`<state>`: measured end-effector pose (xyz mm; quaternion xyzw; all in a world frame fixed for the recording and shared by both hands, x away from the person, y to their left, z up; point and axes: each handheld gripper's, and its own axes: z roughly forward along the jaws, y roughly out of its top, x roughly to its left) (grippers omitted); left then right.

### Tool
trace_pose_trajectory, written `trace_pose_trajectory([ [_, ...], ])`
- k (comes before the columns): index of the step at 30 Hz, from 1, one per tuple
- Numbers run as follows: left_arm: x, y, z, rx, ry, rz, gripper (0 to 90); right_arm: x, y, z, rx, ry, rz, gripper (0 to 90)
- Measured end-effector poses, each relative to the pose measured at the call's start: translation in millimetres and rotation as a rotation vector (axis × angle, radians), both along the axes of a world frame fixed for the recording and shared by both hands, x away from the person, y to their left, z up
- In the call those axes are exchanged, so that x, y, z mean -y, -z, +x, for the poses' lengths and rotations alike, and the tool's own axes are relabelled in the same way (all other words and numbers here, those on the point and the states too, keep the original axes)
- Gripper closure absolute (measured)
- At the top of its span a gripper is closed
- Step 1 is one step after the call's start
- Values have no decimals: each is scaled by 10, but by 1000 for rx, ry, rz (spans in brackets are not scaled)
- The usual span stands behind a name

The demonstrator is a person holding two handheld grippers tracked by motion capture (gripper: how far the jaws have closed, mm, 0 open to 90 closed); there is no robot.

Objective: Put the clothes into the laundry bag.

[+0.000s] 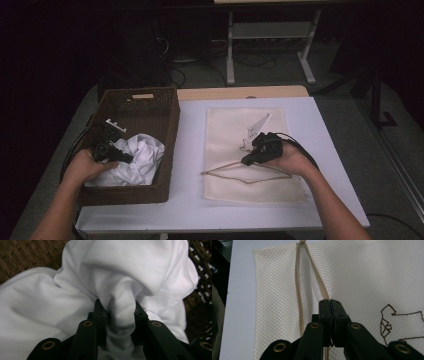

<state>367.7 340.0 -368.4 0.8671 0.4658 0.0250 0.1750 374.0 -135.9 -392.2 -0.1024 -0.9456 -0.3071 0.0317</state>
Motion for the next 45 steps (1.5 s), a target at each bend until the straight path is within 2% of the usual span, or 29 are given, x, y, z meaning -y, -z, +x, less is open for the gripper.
trace_pose_trajectory([
  [4, -1, -15, 11, -18, -22, -11, 739, 23, -9, 24, -3, 2, 16, 872],
  [7, -72, -40, 19, -56, -67, -108, 764, 47, -15, 38, -6, 12, 30, 872],
  [8, -72, -40, 19, -56, -67, -108, 772, 52, -19, 39, -7, 13, 31, 873],
  [10, -100, -58, -13, -73, -73, -162, 780, 63, -27, 40, -2, 15, 39, 873],
  [12, -116, -82, -29, -65, -74, -171, 790, 71, -41, 40, -2, 19, 44, 873],
  [15, -172, -102, -47, -66, -96, -217, 797, 87, -54, 40, 0, 24, 53, 874],
  [16, -172, -102, -47, -66, -96, -217, 798, 93, -58, 39, 0, 26, 54, 874],
  [17, -223, -116, -63, -66, -118, -262, 799, 98, -62, 38, 0, 27, 57, 874],
  [18, -223, -116, -63, -66, -118, -262, 799, 98, -62, 38, 0, 27, 57, 874],
  [19, -277, -140, -82, -58, -140, -297, 799, 109, -71, 40, 1, 29, 61, 875],
  [21, -332, -169, -101, -44, -161, -330, 800, 121, -80, 46, -3, 34, 70, 876],
  [22, -332, -169, -101, -44, -161, -330, 799, 126, -82, 50, -5, 36, 75, 877],
  [23, -360, -183, -111, -41, -169, -354, 799, 130, -82, 56, -9, 36, 81, 877],
  [24, -418, -211, -132, -39, -177, -402, 799, 134, -81, 60, -11, 37, 83, 879],
  [25, -418, -211, -132, -39, -177, -402, 800, 139, -83, 65, -14, 37, 83, 881],
  [27, -482, -256, -171, -26, -187, -438, 799, 146, -84, 72, -20, 37, 87, 882],
  [30, -543, -311, -212, -8, -204, -468, 800, 157, -99, 75, -22, 42, 93, 883],
  [33, -615, -374, -257, 13, -221, -528, 802, 172, -122, 76, -20, 47, 105, 883],
  [34, -615, -374, -257, 13, -221, -528, 802, 177, -133, 76, -19, 50, 106, 883],
  [35, -661, -429, -287, 28, -227, -561, 803, 181, -146, 76, -16, 53, 106, 883],
  [36, -661, -429, -287, 28, -227, -561, 803, 187, -163, 77, -12, 54, 107, 883],
  [38, -712, -509, -325, 43, -232, -594, 803, 197, -199, 81, -8, 60, 115, 882],
  [43, -739, -619, -365, 62, -225, -600, 804, 213, -271, 111, -1, 68, 125, 883],
  [45, -760, -701, -384, 74, -224, -630, 804, 218, -290, 127, 2, 69, 134, 883],
])
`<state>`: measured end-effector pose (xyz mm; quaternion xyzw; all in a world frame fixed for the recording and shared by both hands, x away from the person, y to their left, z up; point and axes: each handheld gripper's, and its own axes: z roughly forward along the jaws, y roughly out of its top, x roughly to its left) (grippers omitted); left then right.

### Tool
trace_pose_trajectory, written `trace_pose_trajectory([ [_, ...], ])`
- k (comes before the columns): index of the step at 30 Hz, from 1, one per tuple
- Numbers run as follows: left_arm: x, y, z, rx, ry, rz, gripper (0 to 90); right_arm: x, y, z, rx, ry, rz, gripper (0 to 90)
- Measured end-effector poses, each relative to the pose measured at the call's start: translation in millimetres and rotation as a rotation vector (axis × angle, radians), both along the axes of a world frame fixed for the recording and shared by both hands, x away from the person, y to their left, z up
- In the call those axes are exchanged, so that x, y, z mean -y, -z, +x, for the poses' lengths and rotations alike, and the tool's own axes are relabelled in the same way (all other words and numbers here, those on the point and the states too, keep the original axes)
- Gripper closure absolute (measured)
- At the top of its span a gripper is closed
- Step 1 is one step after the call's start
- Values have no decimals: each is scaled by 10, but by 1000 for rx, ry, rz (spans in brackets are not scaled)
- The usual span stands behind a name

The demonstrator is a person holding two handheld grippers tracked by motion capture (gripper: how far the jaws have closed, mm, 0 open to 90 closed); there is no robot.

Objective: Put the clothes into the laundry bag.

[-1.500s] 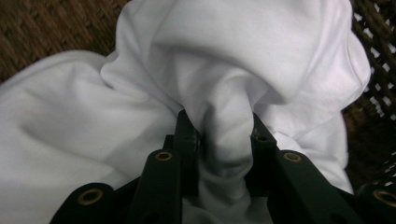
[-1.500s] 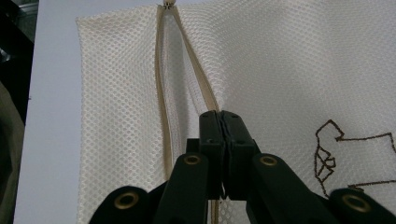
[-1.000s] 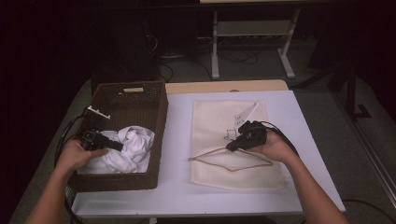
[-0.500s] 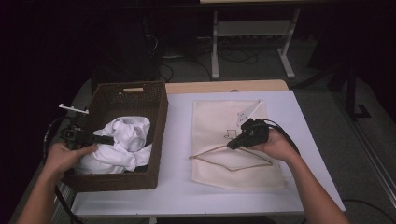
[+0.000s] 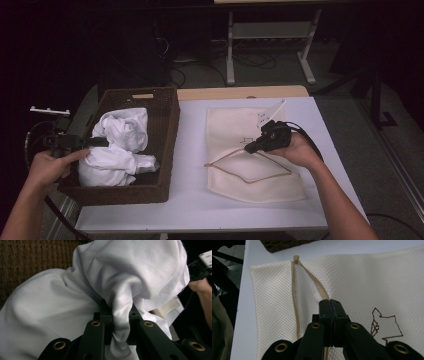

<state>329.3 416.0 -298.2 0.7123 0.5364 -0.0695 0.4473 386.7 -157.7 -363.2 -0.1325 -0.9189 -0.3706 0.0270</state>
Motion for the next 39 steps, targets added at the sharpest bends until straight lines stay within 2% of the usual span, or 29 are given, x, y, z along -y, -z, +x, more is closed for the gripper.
trace_pose_trajectory([
  [3, -4, -100, -16, 16, -1, -25, 804, -3, -29, 13, 4, 3, -5, 883],
  [5, 5, -138, -22, 24, 0, -27, 804, -1, -61, 22, 8, 6, -4, 883],
  [6, 30, -210, -33, 38, 10, -38, 804, 3, -77, 30, 14, 5, 0, 883],
  [8, 48, -243, -38, 45, 16, -41, 804, 5, -94, 36, 14, 8, 5, 883],
  [9, 89, -308, -45, 56, 34, -48, 804, 11, -117, 50, 17, 12, 7, 883],
  [12, 164, -397, -50, 69, 51, -73, 804, 22, -144, 63, 16, 17, 9, 883],
  [15, 231, -455, -50, 84, 73, -78, 804, 26, -157, 72, 18, 18, 9, 883],
  [17, 358, -541, -57, 111, 114, -93, 803, 34, -185, 87, 24, 22, 4, 884],
  [19, 404, -567, -55, 116, 128, -96, 804, 39, -199, 92, 22, 28, 7, 884],
  [20, 496, -619, -51, 123, 151, -97, 804, 46, -222, 107, 29, 29, 8, 884],
  [21, 496, -619, -51, 123, 151, -97, 804, 48, -236, 112, 30, 32, 6, 884],
  [25, 702, -748, -19, 138, 189, -118, 804, 51, -305, 137, 37, 36, 8, 884],
  [28, 802, -806, -2, 145, 216, -116, 804, 45, -362, 158, 46, 33, 10, 884],
  [29, 923, -869, 8, 150, 237, -102, 804, 44, -380, 165, 48, 33, 11, 884],
  [30, 923, -869, 8, 150, 237, -102, 804, 44, -380, 165, 48, 33, 11, 884],
  [32, 1092, -950, 18, 161, 276, -100, 804, 47, -417, 189, 52, 39, 15, 884],
  [35, 1199, -982, 24, 166, 301, -119, 804, 53, -420, 209, 51, 44, 21, 884],
  [36, 1307, -991, 35, 168, 327, -133, 804, 57, -406, 227, 48, 47, 21, 884],
  [39, 1474, -957, 58, 163, 356, -135, 804, 46, -368, 239, 39, 49, 15, 884],
])
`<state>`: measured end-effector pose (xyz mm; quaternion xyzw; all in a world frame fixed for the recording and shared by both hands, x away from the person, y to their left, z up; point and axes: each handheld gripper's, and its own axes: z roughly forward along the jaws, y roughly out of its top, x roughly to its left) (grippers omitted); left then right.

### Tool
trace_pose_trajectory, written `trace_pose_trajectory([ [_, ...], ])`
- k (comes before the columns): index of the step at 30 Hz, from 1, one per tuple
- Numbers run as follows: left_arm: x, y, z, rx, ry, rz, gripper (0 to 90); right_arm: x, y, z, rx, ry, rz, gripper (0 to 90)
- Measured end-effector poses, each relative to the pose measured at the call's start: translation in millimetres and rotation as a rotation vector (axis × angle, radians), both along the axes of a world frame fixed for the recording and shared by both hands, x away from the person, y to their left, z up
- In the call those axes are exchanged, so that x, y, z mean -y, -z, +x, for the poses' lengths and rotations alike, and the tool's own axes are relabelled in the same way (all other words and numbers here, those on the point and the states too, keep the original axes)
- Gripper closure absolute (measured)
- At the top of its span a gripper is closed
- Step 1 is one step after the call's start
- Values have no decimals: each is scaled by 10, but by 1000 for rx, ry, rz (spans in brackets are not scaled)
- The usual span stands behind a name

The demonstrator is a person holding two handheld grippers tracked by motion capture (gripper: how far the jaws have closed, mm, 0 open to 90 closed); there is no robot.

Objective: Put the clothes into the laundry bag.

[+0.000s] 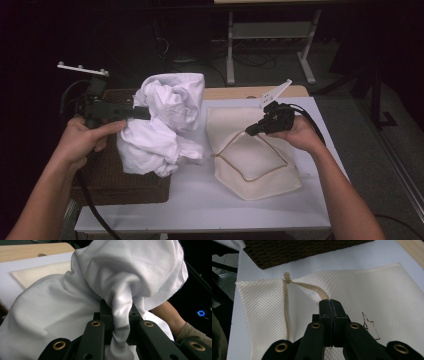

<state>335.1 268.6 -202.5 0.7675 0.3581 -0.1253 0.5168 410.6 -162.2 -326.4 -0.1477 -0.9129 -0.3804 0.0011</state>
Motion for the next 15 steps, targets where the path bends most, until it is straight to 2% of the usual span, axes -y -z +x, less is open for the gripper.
trace_pose_trajectory([
  [4, 162, 78, 22, -12, 26, 18, 803, 9, 28, 9, -4, 7, 0, 884],
  [5, 265, 141, 30, -24, 49, 24, 803, 22, 37, 15, -6, 13, -1, 884],
  [6, 265, 141, 30, -24, 49, 24, 803, 22, 37, 15, -6, 13, -1, 884],
  [8, 417, 236, 26, -36, 85, 33, 803, 62, 68, 31, -10, 33, -2, 884],
  [9, 417, 236, 26, -36, 85, 33, 803, 62, 68, 31, -10, 33, -2, 884],
  [10, 523, 293, 12, -42, 107, 45, 804, 90, 80, 34, -10, 46, 8, 884],
  [11, 523, 293, 12, -42, 107, 45, 803, 101, 83, 36, -8, 48, 10, 884],
  [13, 685, 361, -39, -43, 156, 54, 804, 110, 85, 33, -9, 54, 11, 884],
  [14, 685, 361, -39, -43, 156, 54, 804, 110, 83, 31, -9, 54, 12, 884],
  [15, 789, 411, -79, -51, 188, 62, 804, 107, 81, 29, -6, 53, 14, 884],
])
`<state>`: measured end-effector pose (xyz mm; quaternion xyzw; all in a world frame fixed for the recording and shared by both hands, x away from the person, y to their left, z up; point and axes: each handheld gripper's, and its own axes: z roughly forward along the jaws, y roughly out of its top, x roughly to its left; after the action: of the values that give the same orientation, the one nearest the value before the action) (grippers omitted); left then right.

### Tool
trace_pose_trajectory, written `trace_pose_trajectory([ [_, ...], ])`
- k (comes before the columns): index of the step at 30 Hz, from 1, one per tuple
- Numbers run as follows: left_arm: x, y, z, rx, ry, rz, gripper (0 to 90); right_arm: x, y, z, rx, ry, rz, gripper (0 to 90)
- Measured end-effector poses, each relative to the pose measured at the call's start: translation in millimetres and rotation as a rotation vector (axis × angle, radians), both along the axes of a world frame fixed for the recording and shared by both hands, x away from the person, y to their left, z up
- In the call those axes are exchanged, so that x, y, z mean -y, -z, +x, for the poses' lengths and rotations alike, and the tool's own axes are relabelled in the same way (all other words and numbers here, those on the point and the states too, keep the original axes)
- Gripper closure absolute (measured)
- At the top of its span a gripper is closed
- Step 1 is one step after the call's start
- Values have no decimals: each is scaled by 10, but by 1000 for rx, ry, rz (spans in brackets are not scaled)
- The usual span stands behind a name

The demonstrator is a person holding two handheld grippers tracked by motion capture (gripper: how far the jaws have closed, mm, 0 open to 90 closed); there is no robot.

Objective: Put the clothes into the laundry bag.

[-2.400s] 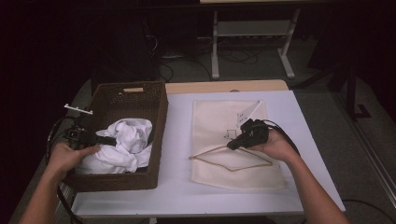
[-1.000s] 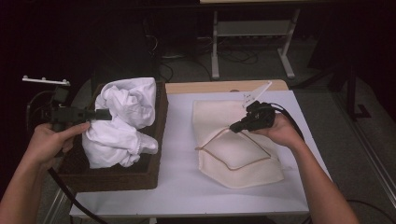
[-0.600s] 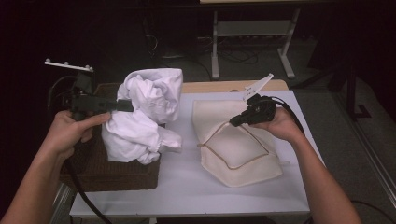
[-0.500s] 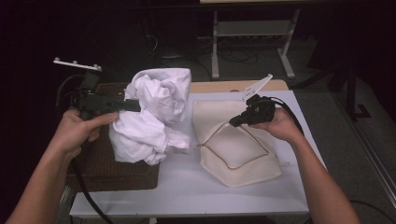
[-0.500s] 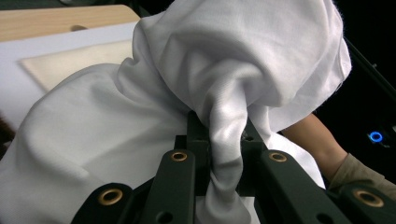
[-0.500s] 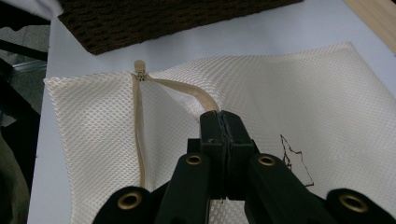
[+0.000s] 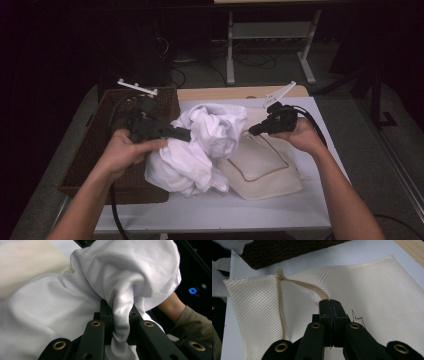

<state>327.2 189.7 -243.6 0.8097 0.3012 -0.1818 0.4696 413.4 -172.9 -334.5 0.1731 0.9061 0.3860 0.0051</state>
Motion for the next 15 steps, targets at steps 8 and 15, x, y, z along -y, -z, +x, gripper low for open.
trace_pose_trajectory([
  [8, 383, 188, -121, -34, 119, 17, 805, -52, -12, -34, 8, -6, 5, 883],
  [15, 788, 510, -155, -77, 218, 87, 806, -66, -44, -75, 13, -7, 23, 883],
])
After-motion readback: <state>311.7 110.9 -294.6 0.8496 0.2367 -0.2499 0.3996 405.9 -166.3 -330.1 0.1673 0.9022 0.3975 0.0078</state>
